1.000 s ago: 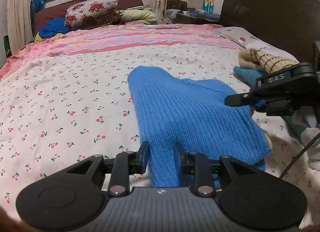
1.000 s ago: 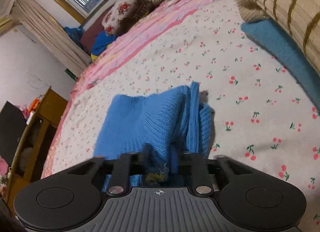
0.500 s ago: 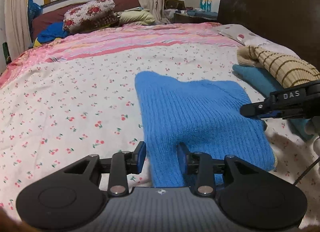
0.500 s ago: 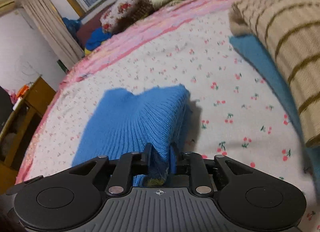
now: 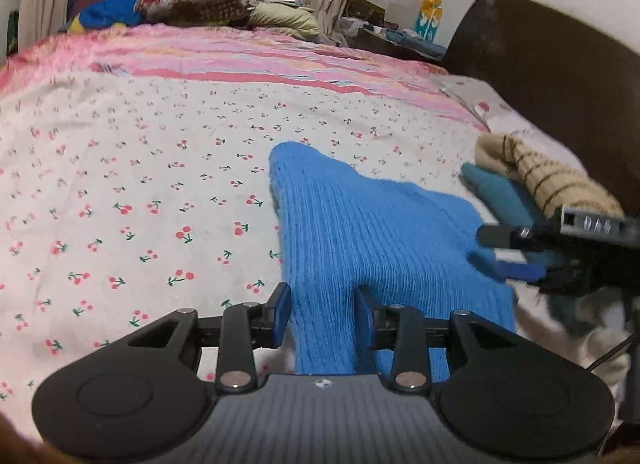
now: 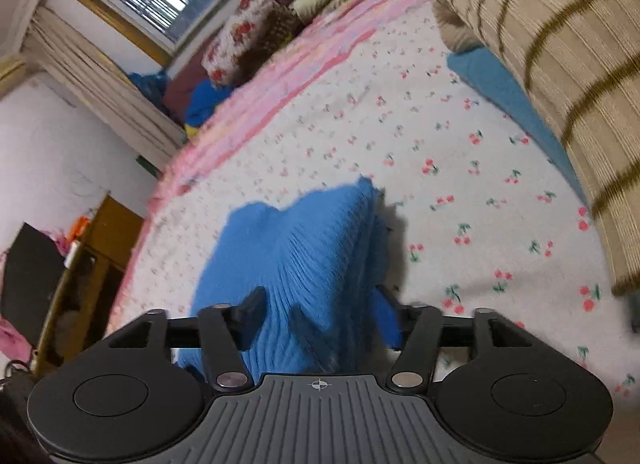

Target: Fold small clothes

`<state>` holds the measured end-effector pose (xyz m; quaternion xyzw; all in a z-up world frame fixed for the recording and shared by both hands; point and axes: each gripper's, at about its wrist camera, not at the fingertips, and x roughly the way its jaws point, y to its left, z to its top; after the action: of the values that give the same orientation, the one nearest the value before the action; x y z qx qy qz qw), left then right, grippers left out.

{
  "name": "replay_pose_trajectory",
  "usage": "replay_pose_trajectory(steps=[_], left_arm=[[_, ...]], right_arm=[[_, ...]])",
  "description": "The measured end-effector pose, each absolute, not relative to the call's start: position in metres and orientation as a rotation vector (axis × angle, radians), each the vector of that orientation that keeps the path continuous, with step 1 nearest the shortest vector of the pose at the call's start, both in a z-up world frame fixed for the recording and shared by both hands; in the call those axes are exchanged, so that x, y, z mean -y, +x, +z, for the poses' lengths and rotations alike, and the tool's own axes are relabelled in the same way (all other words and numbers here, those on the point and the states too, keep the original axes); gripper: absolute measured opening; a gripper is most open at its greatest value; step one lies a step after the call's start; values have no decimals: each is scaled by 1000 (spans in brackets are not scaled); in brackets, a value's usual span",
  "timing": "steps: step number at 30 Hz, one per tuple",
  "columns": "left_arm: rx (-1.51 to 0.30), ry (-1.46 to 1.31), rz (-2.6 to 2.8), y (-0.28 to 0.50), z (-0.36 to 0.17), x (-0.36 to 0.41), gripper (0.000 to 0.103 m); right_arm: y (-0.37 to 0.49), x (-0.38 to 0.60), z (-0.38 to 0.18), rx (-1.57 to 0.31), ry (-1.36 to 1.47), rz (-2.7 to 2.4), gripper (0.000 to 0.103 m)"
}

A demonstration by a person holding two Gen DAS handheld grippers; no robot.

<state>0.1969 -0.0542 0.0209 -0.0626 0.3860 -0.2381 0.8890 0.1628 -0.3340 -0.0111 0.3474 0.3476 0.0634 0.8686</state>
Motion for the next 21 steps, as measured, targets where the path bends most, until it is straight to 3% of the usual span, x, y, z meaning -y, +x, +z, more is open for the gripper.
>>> replay_pose_trajectory(steps=[12,17,19,21], left_arm=[[-801,-242,-503,224,20,43,46],[-877,-318,-540,247,2,46,57],[-901,-327,-542,253,-4,47,69],[-913,-339,-548,257,-9,48,73]], right_arm=[[181,325,-33,-822,713,160,69],[183,328,-35,-824,732,193,69],[184,329,-37,-824,744,205,69],[186,329,-38,-821,758,214,69]])
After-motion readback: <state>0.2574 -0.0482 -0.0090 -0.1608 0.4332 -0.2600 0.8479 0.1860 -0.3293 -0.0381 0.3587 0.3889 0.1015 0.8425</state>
